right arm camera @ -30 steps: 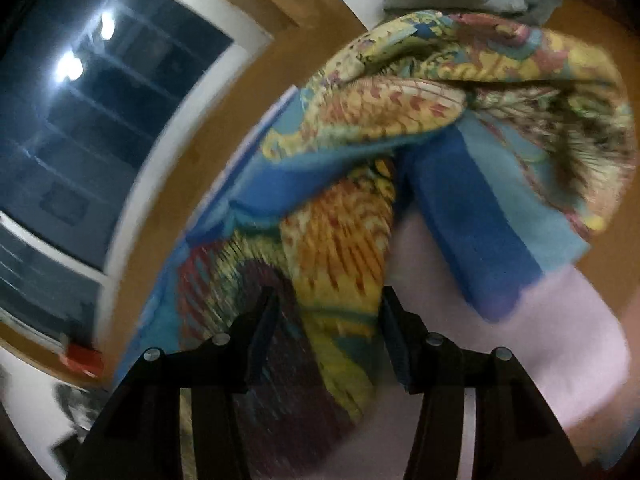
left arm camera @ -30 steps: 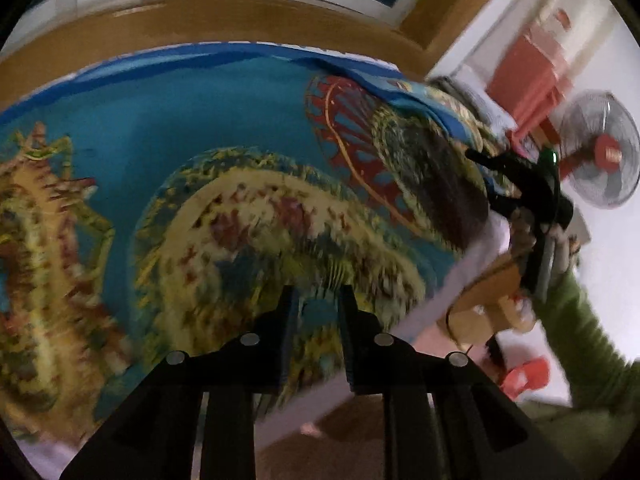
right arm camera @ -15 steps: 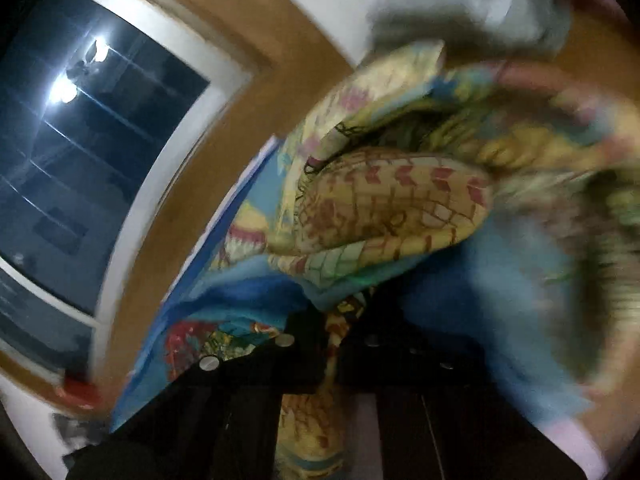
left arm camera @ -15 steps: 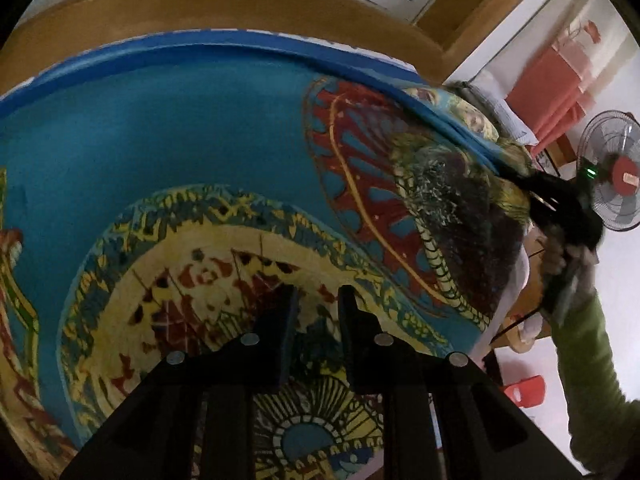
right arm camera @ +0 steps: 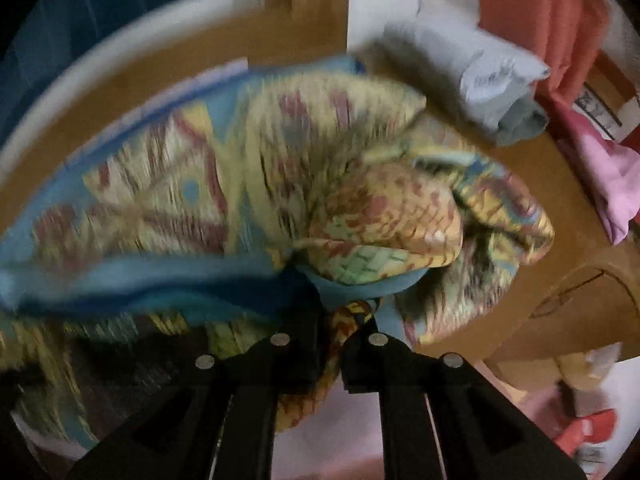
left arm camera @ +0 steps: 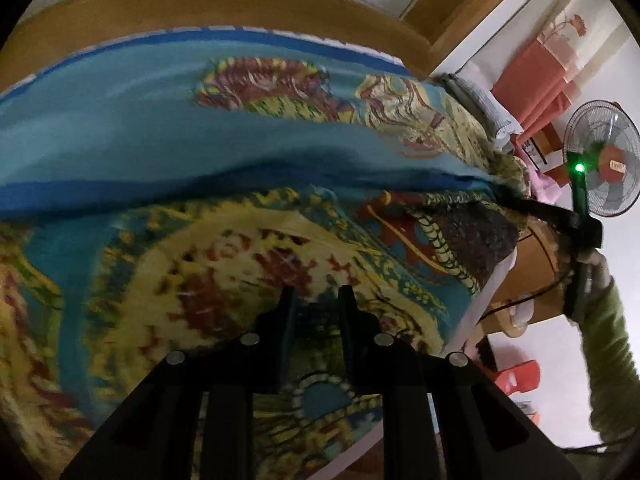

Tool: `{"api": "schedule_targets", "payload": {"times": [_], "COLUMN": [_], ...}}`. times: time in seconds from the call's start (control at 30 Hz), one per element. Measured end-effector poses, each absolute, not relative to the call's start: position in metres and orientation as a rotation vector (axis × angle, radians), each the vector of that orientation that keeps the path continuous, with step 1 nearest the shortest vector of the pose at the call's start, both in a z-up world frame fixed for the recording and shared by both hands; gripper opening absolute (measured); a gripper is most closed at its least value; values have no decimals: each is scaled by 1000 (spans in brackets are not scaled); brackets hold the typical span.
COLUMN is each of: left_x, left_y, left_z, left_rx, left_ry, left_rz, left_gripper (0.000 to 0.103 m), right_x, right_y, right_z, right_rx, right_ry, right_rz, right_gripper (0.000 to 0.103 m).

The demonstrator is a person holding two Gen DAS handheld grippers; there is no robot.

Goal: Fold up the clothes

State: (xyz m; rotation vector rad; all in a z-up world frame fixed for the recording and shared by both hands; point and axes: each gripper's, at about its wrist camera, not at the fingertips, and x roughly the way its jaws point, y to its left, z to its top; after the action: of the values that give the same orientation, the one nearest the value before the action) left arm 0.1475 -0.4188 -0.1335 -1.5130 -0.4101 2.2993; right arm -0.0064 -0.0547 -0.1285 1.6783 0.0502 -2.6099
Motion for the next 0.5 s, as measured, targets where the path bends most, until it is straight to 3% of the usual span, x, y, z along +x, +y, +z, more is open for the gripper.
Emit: {"api": "schedule_targets", "payload": {"times": [0.13,0.27,0.33,0.43,0.5], "left_x": [147,139,138,147,149], "left_y": [-436,-433,-422,-385,-351], "left_z": [-120,-106,-101,-97,-96], "left_rx": [-1475,-1422,-1404,-1374,-1360], "left_ry": [-384,-328,-299,-197,-143], "left_rz": [2334,2327,2303,2273,2248], "left_gripper": [19,19,19,20,27], "right_x": [15,32,35,31,28], "right_y": [-36,-14,-6,1,-3], "right_z": [-104,-72,-64,-88,-112], "right_rx": [1713,1680,1624,1617,1610], "right_ry": [60,-14,-86,-304,-383], "right_rz": [-2513,-2466,-2458,-2288,-2196], "right_gripper": [46,50,63,64,64]}}
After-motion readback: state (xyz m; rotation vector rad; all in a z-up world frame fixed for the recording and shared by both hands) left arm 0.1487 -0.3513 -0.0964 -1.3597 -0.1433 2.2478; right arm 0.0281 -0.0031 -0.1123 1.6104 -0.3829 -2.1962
